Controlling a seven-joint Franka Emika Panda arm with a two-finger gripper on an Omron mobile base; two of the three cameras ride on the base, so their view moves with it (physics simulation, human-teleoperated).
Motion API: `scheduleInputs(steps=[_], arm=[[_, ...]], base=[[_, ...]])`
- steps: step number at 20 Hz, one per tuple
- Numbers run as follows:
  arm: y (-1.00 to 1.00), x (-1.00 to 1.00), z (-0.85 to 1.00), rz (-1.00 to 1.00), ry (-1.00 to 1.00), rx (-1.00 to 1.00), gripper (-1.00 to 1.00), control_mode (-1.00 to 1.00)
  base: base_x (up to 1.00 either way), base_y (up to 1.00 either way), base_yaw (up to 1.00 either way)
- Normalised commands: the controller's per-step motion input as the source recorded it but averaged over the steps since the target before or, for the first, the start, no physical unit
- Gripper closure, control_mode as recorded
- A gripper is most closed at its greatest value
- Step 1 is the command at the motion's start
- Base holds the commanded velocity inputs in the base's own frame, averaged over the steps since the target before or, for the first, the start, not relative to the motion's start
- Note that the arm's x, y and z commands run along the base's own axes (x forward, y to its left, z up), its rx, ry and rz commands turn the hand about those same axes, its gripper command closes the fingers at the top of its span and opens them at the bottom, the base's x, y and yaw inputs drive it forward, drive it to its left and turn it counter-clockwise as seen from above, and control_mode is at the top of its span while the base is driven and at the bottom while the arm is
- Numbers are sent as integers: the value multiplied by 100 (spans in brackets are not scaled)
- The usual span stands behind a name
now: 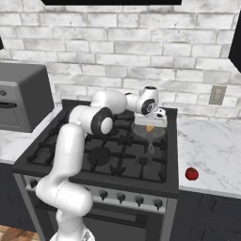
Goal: Place the pan on the rear right burner on the stove. Then place the tomato and the onion in the pan and turn on the rear right burner.
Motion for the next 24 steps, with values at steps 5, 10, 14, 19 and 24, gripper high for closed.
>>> scheduleInputs(steps=[5, 10, 14, 19, 24], arm=[[-7, 0, 0, 0, 0, 0, -100, -100], [0, -4, 27, 0, 0, 2, -100, -100], [0, -15, 58, 0, 0, 3, -100, -100], [0, -27, 55, 0, 0, 3, -100, -100], [-12, -60, 12, 0, 0, 0, -100, -100]], base=[[0, 0, 0], [0, 0, 0], [0, 0, 0], [0, 0, 0], [0, 0, 0]])
